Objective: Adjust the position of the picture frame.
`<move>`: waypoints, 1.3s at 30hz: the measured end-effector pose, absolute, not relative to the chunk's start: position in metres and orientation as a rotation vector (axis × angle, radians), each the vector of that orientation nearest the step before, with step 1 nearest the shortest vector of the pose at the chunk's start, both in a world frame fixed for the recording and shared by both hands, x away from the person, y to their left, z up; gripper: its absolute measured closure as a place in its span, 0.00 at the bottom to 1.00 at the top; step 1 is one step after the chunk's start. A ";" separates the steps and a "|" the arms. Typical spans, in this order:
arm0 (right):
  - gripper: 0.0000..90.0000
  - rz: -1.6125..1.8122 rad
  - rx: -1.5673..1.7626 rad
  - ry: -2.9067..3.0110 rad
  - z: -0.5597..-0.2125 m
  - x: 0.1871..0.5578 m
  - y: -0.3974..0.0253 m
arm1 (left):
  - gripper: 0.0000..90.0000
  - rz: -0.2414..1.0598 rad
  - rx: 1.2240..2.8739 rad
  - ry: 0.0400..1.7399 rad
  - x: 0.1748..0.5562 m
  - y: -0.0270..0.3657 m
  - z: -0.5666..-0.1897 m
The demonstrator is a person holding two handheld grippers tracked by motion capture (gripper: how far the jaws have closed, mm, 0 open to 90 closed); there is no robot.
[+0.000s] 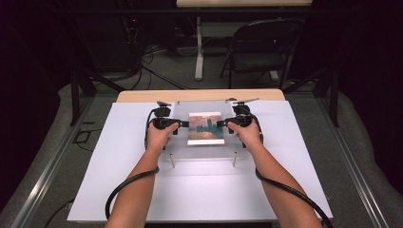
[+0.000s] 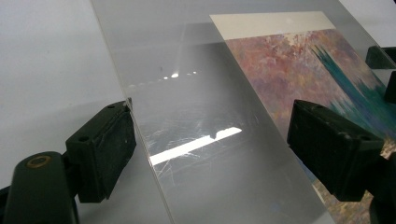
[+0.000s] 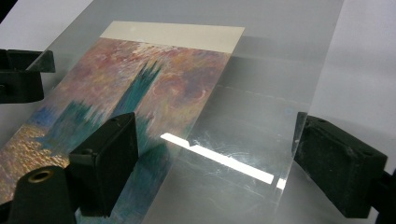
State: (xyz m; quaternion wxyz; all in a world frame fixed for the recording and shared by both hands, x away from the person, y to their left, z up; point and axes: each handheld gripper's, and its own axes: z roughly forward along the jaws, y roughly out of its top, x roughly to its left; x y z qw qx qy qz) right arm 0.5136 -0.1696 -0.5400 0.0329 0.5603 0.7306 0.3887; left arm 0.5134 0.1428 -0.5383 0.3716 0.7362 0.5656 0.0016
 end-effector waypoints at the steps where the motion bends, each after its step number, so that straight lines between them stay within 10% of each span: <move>1: 0.16 1.195 1.722 2.249 -0.540 0.514 -0.170 | 0.17 0.000 1.892 1.450 0.514 0.143 -0.538; 39: 0.15 1.124 1.755 2.221 -0.536 0.513 -0.163 | 0.18 -0.030 1.862 1.527 0.514 0.137 -0.536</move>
